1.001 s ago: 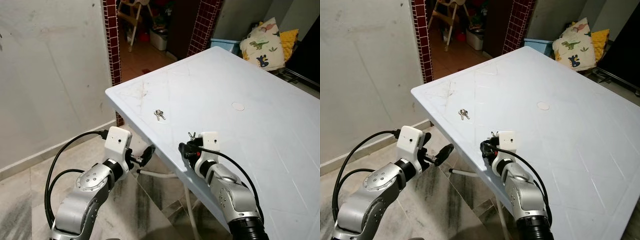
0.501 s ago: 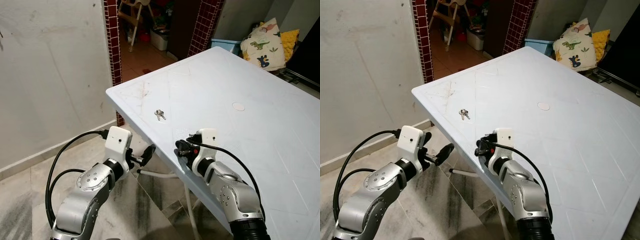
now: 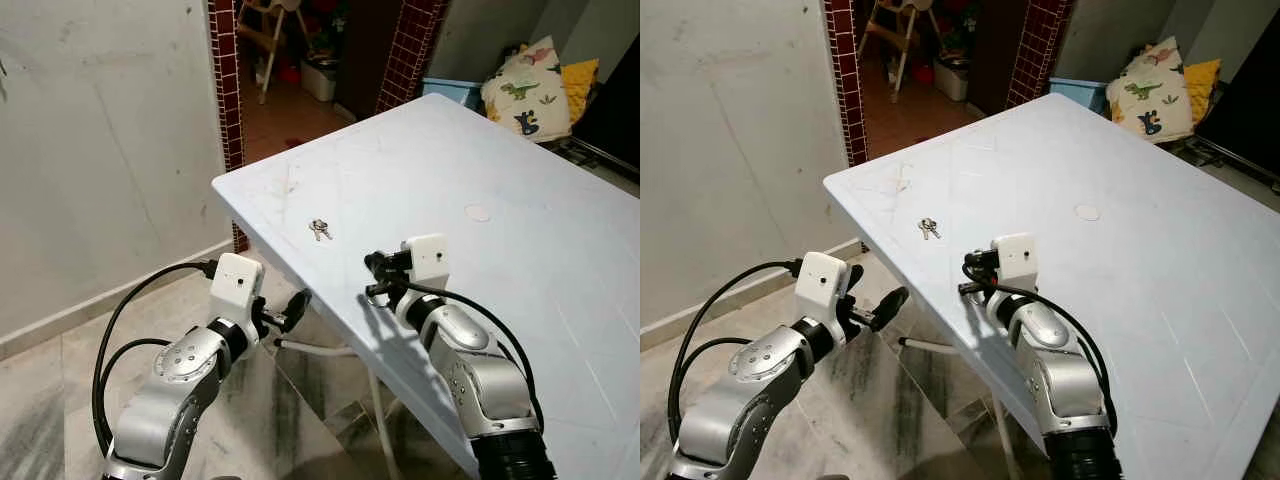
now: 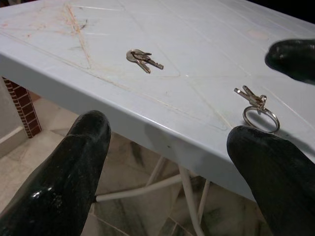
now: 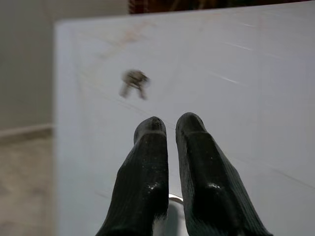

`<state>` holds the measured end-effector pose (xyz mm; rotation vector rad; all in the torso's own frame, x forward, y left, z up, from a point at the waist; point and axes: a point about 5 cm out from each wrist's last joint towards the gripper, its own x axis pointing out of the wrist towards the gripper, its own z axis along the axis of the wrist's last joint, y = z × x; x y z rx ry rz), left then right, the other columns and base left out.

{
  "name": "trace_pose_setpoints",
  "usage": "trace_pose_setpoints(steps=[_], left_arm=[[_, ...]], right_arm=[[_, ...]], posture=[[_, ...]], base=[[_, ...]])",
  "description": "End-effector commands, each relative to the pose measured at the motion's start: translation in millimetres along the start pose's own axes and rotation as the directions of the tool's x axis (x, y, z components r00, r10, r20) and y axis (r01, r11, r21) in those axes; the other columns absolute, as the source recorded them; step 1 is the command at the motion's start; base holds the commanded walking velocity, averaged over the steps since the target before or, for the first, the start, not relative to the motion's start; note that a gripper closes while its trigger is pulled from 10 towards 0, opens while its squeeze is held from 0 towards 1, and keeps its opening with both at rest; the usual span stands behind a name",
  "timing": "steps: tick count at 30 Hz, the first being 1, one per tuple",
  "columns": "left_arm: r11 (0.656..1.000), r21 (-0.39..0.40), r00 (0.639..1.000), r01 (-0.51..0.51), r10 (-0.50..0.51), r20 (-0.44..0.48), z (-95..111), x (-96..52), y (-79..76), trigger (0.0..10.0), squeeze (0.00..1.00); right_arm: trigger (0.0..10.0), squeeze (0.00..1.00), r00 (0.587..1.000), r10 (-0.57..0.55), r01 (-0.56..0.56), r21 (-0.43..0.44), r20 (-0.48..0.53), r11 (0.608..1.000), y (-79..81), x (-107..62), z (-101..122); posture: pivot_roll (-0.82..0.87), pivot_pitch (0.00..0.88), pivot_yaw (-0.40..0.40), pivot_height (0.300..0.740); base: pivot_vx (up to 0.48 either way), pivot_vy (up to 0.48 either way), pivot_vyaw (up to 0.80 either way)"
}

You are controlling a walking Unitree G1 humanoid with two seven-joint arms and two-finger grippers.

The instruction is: Hang keys on a hook

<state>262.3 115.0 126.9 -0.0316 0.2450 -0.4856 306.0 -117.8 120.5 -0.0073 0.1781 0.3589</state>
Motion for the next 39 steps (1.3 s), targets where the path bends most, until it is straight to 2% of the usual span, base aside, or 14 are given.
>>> trace_pose_setpoints(steps=[1,2,3,7,8,11,19,20,25,26,33,34,35,39], left_arm=[[1.000,0.007,1.000,0.001,-0.001,0.002,0,1.5,-2.5,10.0,0.00],[1.000,0.006,1.000,0.001,-0.001,0.001,0,1.3,-2.6,10.0,0.00],[1.000,0.005,1.000,-0.001,0.001,0.000,-1,0.7,-2.3,10.0,0.00],[1.000,0.004,1.000,-0.003,0.003,0.000,-1,0.7,-2.5,10.0,0.00],[1.000,0.004,1.000,-0.003,0.003,0.001,-1,0.6,-2.5,10.0,0.00],[1.000,0.002,1.000,-0.005,0.005,0.002,-1,0.4,-2.4,10.0,0.00],[1.000,-0.002,1.000,-0.008,0.008,0.006,-1,0.8,-3.8,10.0,0.00],[1.000,-0.002,1.000,-0.009,0.009,0.006,-1,0.7,-3.7,10.0,0.00],[1.000,-0.002,1.000,-0.011,0.011,0.006,-1,0.8,-3.4,10.0,0.00],[1.000,-0.001,1.000,-0.010,0.010,0.006,-1,0.9,-3.4,10.0,0.00],[1.000,0.003,1.000,-0.008,0.008,0.006,0,1.3,-2.8,10.0,0.00],[1.000,0.003,1.000,-0.008,0.008,0.006,0,1.2,-2.7,10.0,0.00],[1.000,0.004,1.000,-0.008,0.008,0.005,0,1.2,-2.7,10.0,0.00],[1.000,0.007,1.000,-0.007,0.007,0.006,1,1.7,-2.4,10.0,0.00]], right_arm=[[10.0,1.00,1.000,-0.023,0.022,-0.026,-0.021,0.999,-4.4,-1.0,-6],[10.0,0.84,0.999,-0.033,0.032,-0.037,-0.032,0.999,-6.1,-1.0,-9],[10.0,0.29,0.996,-0.063,0.061,-0.032,-0.058,0.998,-11.0,-0.3,-15],[10.0,0.33,0.992,-0.099,0.094,-0.066,-0.080,0.993,-17.0,0.5,-21],[10.0,0.67,0.991,-0.108,0.103,-0.058,-0.084,0.993,-18.2,0.9,-23],[10.0,0.73,0.989,-0.116,0.111,-0.059,-0.096,0.992,-17.8,2.8,-28],[10.0,0.31,0.990,-0.104,0.098,-0.067,-0.095,0.993,-14.8,4.7,-31],[10.0,1.00,0.990,-0.108,0.102,-0.064,-0.093,0.993,-14.8,4.9,-30],[10.0,0.98,0.990,-0.113,0.107,-0.068,-0.089,0.992,-13.8,6.2,-31],[10.0,0.00,0.989,-0.115,0.109,-0.067,-0.092,0.992,-13.1,6.5,-32],[10.0,0.00,0.986,-0.126,0.121,-0.050,-0.112,0.991,-9.0,7.5,-39],[3.4,0.00,0.983,-0.135,0.130,-0.048,-0.121,0.990,-8.3,7.4,-41],[0.0,0.00,0.982,-0.140,0.136,-0.042,-0.126,0.990,-7.7,7.5,-44],[0.0,0.00,0.979,-0.152,0.150,-0.031,-0.136,0.988,-8.2,8.6,-48]], posture=[[0.25,0.027,-0.113,0.740],[0.25,0.029,-0.114,0.740],[0.25,0.029,-0.114,0.740],[0.25,0.030,-0.116,0.740],[0.25,0.030,-0.118,0.740],[0.25,0.028,-0.120,0.740],[0.25,0.032,-0.129,0.740],[0.25,0.035,-0.129,0.740],[0.25,0.033,-0.129,0.740],[0.25,0.033,-0.129,0.740],[0.25,0.027,-0.123,0.740],[0.25,0.026,-0.122,0.740],[0.25,0.028,-0.121,0.740],[0.25,0.030,-0.121,0.740]], base=[[0.000,0.000,0.00],[0.000,0.000,0.00],[0.000,0.000,0.00],[0.000,0.000,0.00],[0.000,0.000,0.00],[0.000,0.000,0.00],[0.000,0.000,0.00],[0.000,0.000,0.00],[0.000,0.000,0.00],[0.000,0.000,0.00],[0.000,0.000,0.00],[0.000,0.000,0.00],[0.000,0.000,0.00],[0.000,0.000,0.00]])
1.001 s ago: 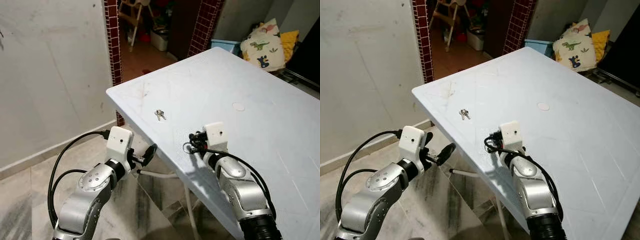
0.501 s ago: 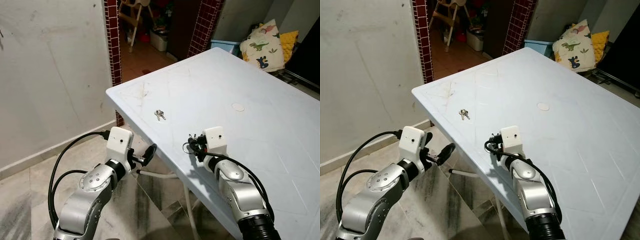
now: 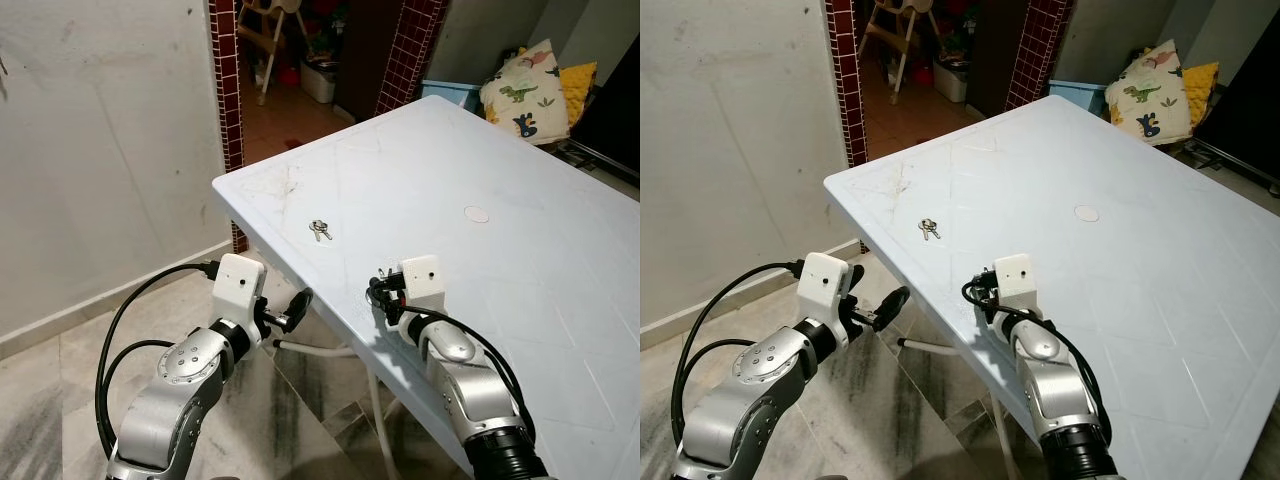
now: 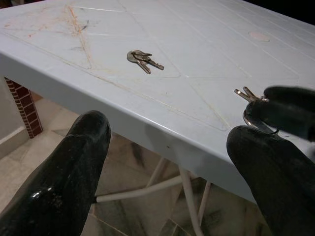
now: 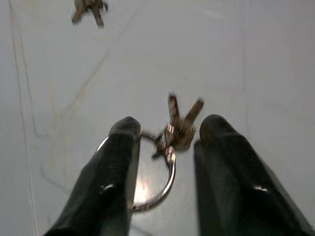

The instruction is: Hang keys on a hook

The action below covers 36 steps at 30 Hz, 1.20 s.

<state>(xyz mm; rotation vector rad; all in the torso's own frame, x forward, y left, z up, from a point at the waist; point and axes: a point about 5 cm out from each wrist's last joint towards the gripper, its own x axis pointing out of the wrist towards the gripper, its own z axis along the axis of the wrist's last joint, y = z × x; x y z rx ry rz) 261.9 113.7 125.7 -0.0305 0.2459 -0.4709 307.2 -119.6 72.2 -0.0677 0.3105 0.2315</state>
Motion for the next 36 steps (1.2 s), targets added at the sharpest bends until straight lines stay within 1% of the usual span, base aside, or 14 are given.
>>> trace_pose_setpoints(steps=[1,6,10,14,15,18,19,23,24,26,29,31,34,36], left_arm=[[1.000,0.010,1.000,0.007,-0.007,0.007,3,1.4,-0.3,10.0,0.00],[1.000,0.017,1.000,0.004,-0.004,0.006,4,1.2,2.8,10.0,0.00],[1.000,0.020,1.000,0.002,-0.002,0.006,5,1.2,4.0,10.0,0.00],[1.000,0.020,1.000,0.003,-0.003,0.007,5,1.9,4.5,10.0,0.00],[1.000,0.020,1.000,0.004,-0.004,0.007,5,2.2,4.4,10.0,0.00],[1.000,0.020,1.000,0.005,-0.005,0.009,5,2.7,4.3,10.0,0.00],[1.000,0.020,1.000,0.006,-0.006,0.010,5,3.1,4.4,10.0,0.00],[1.000,0.023,1.000,0.007,-0.007,0.012,6,4.4,5.2,10.0,0.00],[1.000,0.025,1.000,0.006,-0.006,0.013,7,5.1,6.1,10.0,0.00],[1.000,0.025,1.000,0.006,-0.006,0.013,7,5.8,6.5,10.0,0.00],[1.000,0.026,1.000,0.007,-0.008,0.015,7,6.3,5.9,10.0,0.00],[1.000,0.025,1.000,0.007,-0.007,0.017,7,7.1,6.0,10.0,0.00],[1.000,0.025,1.000,0.000,0.000,0.024,8,8.3,6.7,10.0,0.00],[1.000,0.025,1.000,-0.006,0.005,0.030,9,9.1,7.8,10.0,0.00]], right_arm=[[0.0,0.00,1.000,-0.025,0.025,0.008,-0.001,1.000,-4.9,1.1,-1],[0.0,0.00,0.999,-0.045,0.046,0.042,-0.017,0.998,-6.0,3.3,-4],[0.0,0.00,0.999,-0.049,0.050,0.058,-0.010,0.997,-5.9,3.9,-3],[0.0,0.00,0.998,-0.060,0.060,0.113,-0.004,0.992,-6.7,5.9,-2],[0.0,0.00,0.998,-0.068,0.068,0.145,-0.004,0.987,-8.4,6.9,-1],[0.0,0.00,0.996,-0.085,0.084,0.200,-0.003,0.976,-11.9,8.2,2],[0.0,0.00,0.996,-0.092,0.088,0.229,0.007,0.970,-13.9,9.1,5],[0.0,0.00,0.994,-0.103,0.089,0.296,0.034,0.951,-16.8,11.6,13],[0.0,0.00,0.993,-0.108,0.088,0.327,0.043,0.941,-18.0,13.3,17],[0.0,0.00,0.993,-0.112,0.089,0.346,0.046,0.934,-18.9,14.7,19],[0.0,0.00,0.992,-0.120,0.091,0.403,0.046,0.911,-19.3,17.0,21],[0.0,0.00,0.992,-0.114,0.081,0.419,0.054,0.904,-17.4,19.3,25],[0.0,0.00,0.992,-0.104,0.059,0.471,0.070,0.880,-15.2,21.6,31],[0.0,0.00,0.992,-0.101,0.050,0.475,0.082,0.878,-15.4,22.7,35]], posture=[[0.26,0.034,-0.114,0.740],[0.26,0.039,-0.107,0.740],[0.26,0.035,-0.106,0.740],[0.26,0.028,-0.102,0.740],[0.25,0.027,-0.098,0.740],[0.25,0.026,-0.097,0.740],[0.24,0.026,-0.094,0.740],[0.24,0.025,-0.091,0.740],[0.24,0.023,-0.088,0.740],[0.24,0.024,-0.087,0.740],[0.24,0.019,-0.087,0.740],[0.24,0.018,-0.088,0.740],[0.23,0.010,-0.094,0.740],[0.23,0.006,-0.097,0.740]], base=[[0.000,0.000,0.00],[0.000,0.000,0.00],[0.000,0.000,0.00],[0.000,0.000,0.00],[0.000,0.000,0.00],[0.000,0.000,0.00],[0.000,0.000,0.00],[0.000,0.000,0.00],[0.000,0.000,0.00],[0.000,0.000,0.00],[0.000,0.000,0.00],[0.000,0.000,0.00],[0.000,0.000,0.00],[0.000,0.000,0.00]])
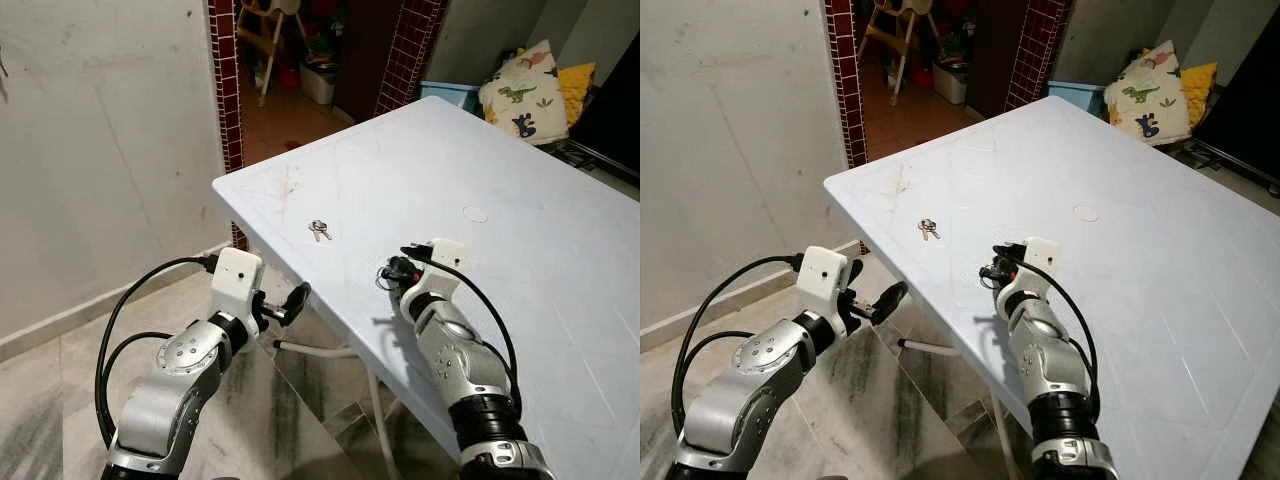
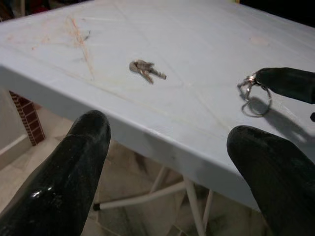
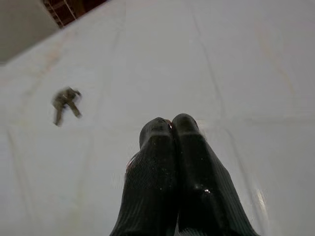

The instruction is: Hang keys on a hook

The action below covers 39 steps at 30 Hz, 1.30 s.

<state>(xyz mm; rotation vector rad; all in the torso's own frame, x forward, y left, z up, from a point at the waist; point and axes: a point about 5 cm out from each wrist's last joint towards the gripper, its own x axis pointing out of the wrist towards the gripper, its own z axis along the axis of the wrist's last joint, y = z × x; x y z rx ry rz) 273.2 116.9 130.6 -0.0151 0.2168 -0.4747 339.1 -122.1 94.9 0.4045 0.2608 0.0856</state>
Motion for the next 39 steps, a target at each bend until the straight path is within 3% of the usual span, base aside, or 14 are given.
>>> trace_pose_setpoints(steps=[1,9,14,18,22,23,25,26,29,34,39], left_arm=[[1.000,0.002,1.000,-0.012,0.012,0.012,2,3.2,0.8,10.0,0.00],[1.000,-0.011,0.999,-0.021,0.022,0.034,2,8.3,-1.1,10.0,0.00],[0.998,0.002,0.996,-0.063,0.062,0.069,8,12.2,2.2,10.0,0.00],[0.992,0.023,0.989,-0.125,0.123,0.083,10,15.1,10.0,10.0,0.00],[0.985,0.006,0.980,-0.173,0.172,0.104,14,20.7,16.0,10.0,0.00],[0.981,0.000,0.974,-0.192,0.190,0.121,16,21.9,17.4,10.0,0.00],[0.979,-0.001,0.971,-0.202,0.201,0.127,17,22.2,18.3,10.0,0.00],[0.975,-0.012,0.965,-0.223,0.222,0.137,18,22.3,20.2,10.0,0.00],[0.952,-0.064,0.939,-0.299,0.306,0.158,21,23.8,29.2,10.0,0.00],[0.956,-0.061,0.941,-0.288,0.295,0.164,27,28.7,32.4,10.0,0.00],[0.939,-0.107,0.926,-0.326,0.340,0.163,27,30.7,36.9,10.0,0.00]], right_arm=[[0.0,0.00,1.000,-0.002,0.001,0.026,0.018,1.000,-2.2,2.6,8],[0.0,0.00,0.995,0.045,-0.051,0.065,0.091,0.997,7.0,12.3,39],[0.0,0.00,0.974,0.132,-0.149,0.082,0.186,0.985,27.8,14.1,69],[0.0,0.00,0.957,0.162,-0.182,0.061,0.241,0.981,37.5,10.2,82],[0.0,0.00,0.933,0.206,-0.218,0.008,0.296,0.976,44.5,-4.6,94],[2.8,0.00,0.929,0.212,-0.219,-0.009,0.304,0.976,44.1,-9.7,95],[2.8,0.00,0.928,0.210,-0.215,-0.018,0.307,0.977,43.6,-11.7,96],[10.0,0.00,0.929,0.204,-0.208,-0.021,0.309,0.978,42.2,-13.8,96],[10.0,0.00,0.928,0.171,-0.180,-0.003,0.331,0.984,34.7,-23.7,96],[10.0,0.00,0.927,0.143,-0.146,-0.019,0.347,0.989,30.5,-33.0,91],[10.0,0.00,0.945,0.108,-0.107,-0.021,0.310,0.994,21.9,-39.7,78]], posture=[[0.23,0.001,-0.102,0.740],[0.21,0.000,-0.108,0.740],[0.21,0.000,-0.091,0.740],[0.20,0.000,-0.083,0.740],[0.18,0.000,-0.081,0.740],[0.16,0.000,-0.076,0.740],[0.16,0.000,-0.076,0.740],[0.14,0.000,-0.067,0.740],[0.13,0.000,-0.056,0.740],[0.14,0.000,-0.040,0.740],[0.15,0.000,-0.053,0.740]], base=[[0.000,0.000,0.00],[0.000,0.000,0.00],[0.000,0.000,0.00],[0.000,0.000,0.00],[0.000,0.000,0.00],[0.000,0.000,0.00],[0.000,0.000,0.00],[0.000,0.000,0.00],[0.000,0.000,0.00],[0.000,0.000,0.00],[0.000,0.000,0.50]])
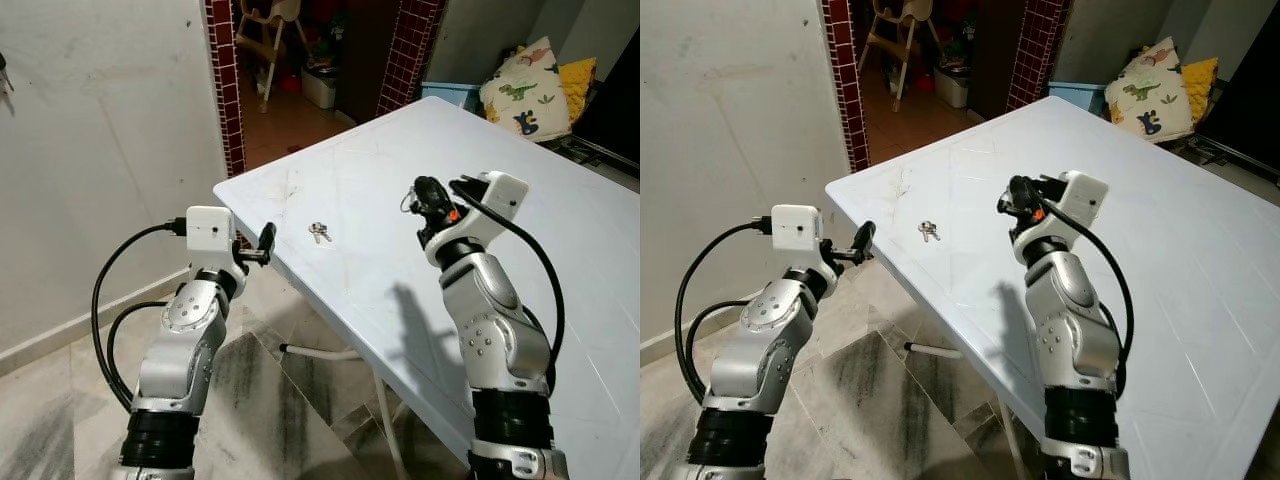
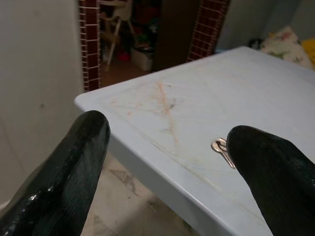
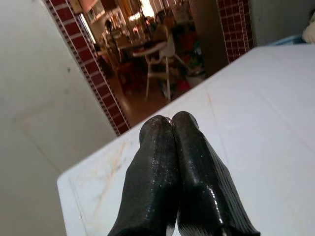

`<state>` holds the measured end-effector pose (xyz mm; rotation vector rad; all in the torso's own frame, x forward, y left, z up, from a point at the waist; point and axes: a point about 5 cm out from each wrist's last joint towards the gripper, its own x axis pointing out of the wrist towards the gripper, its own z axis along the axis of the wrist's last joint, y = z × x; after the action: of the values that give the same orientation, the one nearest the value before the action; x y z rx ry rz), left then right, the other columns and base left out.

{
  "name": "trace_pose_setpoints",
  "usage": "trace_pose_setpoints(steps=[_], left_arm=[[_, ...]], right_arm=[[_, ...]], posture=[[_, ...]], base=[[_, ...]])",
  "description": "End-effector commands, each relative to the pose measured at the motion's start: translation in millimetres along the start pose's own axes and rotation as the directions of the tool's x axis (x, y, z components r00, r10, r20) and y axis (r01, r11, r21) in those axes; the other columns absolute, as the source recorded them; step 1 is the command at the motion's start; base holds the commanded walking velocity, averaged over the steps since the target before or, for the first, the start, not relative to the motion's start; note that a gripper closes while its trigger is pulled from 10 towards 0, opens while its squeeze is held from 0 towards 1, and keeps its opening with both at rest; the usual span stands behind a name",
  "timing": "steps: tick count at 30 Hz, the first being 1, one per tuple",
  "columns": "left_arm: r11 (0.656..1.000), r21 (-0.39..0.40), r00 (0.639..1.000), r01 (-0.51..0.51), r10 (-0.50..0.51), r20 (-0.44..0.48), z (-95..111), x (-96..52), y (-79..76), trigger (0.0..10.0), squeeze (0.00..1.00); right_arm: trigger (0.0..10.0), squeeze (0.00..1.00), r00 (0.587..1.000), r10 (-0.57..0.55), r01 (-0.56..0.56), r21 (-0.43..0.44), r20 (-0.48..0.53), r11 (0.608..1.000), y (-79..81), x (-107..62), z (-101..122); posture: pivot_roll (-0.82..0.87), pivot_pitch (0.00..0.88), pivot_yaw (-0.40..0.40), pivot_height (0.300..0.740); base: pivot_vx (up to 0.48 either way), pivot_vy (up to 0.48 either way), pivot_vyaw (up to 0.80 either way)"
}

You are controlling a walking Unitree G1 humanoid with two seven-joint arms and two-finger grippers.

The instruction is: Hang keys on a hook

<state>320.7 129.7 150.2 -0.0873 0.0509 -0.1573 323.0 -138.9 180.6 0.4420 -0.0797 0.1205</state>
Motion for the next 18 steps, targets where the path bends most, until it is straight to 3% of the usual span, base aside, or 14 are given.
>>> trace_pose_setpoints(steps=[1,18], left_arm=[[0.999,-0.009,0.999,-0.034,0.034,-0.004,-1.3,0.8,5.5,10.0,0.00],[0.999,-0.014,0.999,-0.040,0.039,-0.035,-0.9,2.7,8.6,10.0,0.00]], right_arm=[[10.0,0.00,1.000,0.006,-0.007,-0.019,-0.009,1.000,2.8,-1.6,0.4],[10.0,0.00,1.000,-0.004,0.004,0.000,-0.023,1.000,8.4,-3.2,-5.9]], posture=[[0.15,0.000,-0.053,0.740],[0.18,0.000,-0.049,0.740]], base=[[0.000,0.000,0.80],[0.000,0.000,0.79]])
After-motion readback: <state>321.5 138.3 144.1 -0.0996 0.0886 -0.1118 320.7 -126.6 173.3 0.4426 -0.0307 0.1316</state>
